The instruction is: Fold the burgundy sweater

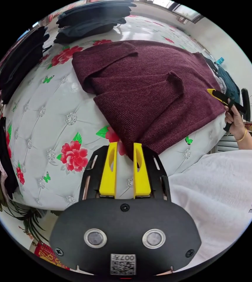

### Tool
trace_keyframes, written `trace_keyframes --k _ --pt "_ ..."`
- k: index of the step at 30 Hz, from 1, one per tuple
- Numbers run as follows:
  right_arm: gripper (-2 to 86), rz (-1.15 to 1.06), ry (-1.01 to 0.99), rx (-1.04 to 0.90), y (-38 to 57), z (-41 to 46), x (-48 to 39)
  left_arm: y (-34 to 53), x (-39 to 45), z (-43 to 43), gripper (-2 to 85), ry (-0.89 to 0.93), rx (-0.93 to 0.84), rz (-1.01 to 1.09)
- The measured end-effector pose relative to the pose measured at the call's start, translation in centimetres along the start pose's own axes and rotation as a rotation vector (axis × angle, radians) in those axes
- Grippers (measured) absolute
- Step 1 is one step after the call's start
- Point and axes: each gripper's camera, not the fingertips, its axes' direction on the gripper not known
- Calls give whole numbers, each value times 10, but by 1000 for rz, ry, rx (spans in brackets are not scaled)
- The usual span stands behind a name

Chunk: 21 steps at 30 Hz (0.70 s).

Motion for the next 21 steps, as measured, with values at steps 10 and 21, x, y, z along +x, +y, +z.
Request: trace_keyframes --k 10,21 --pt "101 541 301 224 40 -106 190 -25 48 9 78 80 81 129" --pt "35 751 243 206 -6 -86 245 -29 43 30 33 18 10 39"
